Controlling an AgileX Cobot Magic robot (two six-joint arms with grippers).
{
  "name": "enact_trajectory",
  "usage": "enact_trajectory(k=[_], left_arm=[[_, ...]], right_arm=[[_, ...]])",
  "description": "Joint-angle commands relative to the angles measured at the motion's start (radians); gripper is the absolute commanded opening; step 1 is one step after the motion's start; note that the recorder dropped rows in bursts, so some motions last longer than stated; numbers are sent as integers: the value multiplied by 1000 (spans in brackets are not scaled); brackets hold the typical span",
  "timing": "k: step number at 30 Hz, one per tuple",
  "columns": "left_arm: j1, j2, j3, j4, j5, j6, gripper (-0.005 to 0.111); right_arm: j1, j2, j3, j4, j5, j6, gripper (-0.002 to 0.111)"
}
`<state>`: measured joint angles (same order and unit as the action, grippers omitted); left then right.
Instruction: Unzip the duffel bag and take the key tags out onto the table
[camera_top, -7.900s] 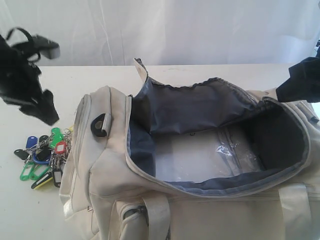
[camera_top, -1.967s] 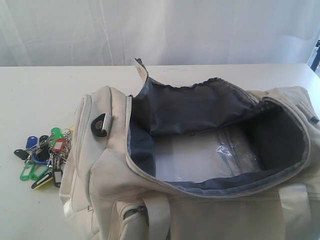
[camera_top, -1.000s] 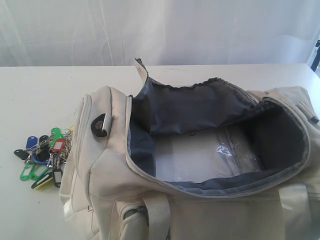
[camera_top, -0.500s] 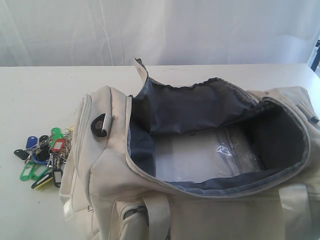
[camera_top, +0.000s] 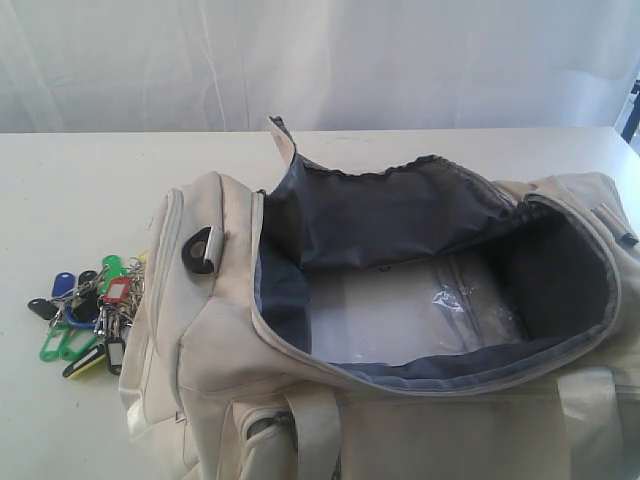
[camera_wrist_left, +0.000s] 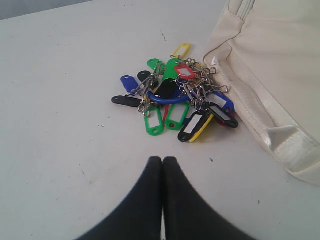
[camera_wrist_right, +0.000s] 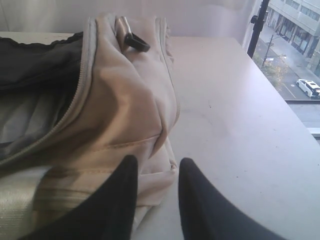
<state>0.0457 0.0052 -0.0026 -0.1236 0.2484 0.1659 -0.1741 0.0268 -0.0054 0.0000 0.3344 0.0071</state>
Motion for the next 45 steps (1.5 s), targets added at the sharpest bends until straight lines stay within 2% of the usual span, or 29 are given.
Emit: enact_trajectory(k=[1, 10, 18, 45], left_arm=[[2, -5, 3, -5, -1, -10, 0], [5, -5, 3, -2, -1, -10, 0], [93, -5, 3, -2, -13, -10, 0], [93, -5, 3, -2, -13, -10, 0]], right_arm=[[4, -6, 5, 0, -13, 7, 28], [4, -6, 5, 0, -13, 7, 28], [4, -6, 5, 0, -13, 7, 28], [4, -6, 5, 0, -13, 7, 28]])
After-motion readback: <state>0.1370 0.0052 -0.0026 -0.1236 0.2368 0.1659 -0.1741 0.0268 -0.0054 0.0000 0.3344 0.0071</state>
